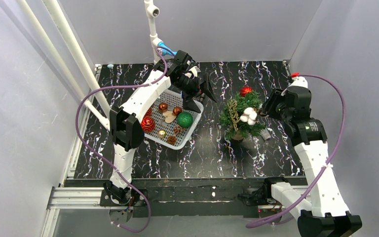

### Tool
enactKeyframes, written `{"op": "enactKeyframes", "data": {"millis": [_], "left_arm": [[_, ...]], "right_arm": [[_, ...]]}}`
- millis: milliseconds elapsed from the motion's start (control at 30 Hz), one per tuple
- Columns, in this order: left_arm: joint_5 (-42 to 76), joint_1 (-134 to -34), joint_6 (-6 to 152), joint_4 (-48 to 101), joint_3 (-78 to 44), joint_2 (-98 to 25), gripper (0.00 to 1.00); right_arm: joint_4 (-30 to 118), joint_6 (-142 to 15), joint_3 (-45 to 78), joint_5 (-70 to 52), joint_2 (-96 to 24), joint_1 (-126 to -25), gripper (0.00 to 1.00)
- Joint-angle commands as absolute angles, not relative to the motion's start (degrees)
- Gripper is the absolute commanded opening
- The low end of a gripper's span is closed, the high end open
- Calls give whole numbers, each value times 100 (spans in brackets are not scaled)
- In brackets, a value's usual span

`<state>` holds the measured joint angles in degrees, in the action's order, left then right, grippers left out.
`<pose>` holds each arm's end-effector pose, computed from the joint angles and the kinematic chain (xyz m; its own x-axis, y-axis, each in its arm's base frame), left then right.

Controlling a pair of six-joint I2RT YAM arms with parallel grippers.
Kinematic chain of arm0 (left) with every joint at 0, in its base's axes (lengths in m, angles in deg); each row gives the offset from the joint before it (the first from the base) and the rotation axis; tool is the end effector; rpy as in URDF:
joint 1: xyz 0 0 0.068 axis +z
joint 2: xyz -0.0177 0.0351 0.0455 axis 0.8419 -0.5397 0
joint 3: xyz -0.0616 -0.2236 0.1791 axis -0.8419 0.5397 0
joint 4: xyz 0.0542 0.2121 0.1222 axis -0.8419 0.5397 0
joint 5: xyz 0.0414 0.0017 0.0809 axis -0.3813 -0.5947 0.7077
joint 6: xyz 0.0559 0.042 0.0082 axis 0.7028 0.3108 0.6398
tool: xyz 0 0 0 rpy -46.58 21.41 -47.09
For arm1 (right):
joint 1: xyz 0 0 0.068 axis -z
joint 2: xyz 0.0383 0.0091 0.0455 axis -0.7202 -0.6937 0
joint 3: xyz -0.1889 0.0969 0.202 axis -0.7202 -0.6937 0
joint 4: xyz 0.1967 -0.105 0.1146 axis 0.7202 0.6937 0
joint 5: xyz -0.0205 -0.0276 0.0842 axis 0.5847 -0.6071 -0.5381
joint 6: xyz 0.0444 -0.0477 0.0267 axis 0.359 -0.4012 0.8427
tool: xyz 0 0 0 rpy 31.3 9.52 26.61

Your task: Decorate the small christmas tree

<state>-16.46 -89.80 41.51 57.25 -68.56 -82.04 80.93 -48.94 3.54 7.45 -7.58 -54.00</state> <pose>0.4036 -0.3021 0.3771 -0.8865 -0.0418 -0.4608 0.4110 0.3865 -0.8257 0.1828 0.0168 0.3791 -0.4281 0.3047 -0.8508 0.1621 0.9521 0.2594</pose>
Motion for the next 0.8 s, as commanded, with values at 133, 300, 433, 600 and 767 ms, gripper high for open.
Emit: {"op": "enactKeyframes", "data": {"millis": [133, 300, 433, 600, 767], "left_arm": [[-1810, -9012, 4169, 5999, -6664, -7812, 99], [-1665, -9012, 4353, 5982, -6605, -7655, 100], [-1565, -9011, 4441, 6016, -6604, -7535, 100], [-1404, -9003, 4750, 6099, -6700, -7330, 100], [-1157, -8995, 5133, 6221, -6691, -7062, 99]], "right_arm": [[8247, -5215, 784, 1409, -441, -5423, 59], [8281, -5266, 803, 1509, -380, -5416, 61], [8284, -5297, 920, 1773, -264, -5414, 61], [8163, -5455, 1145, 2183, -89, -5407, 61], [8286, -5527, 1438, 2298, -128, -5407, 62]]}}
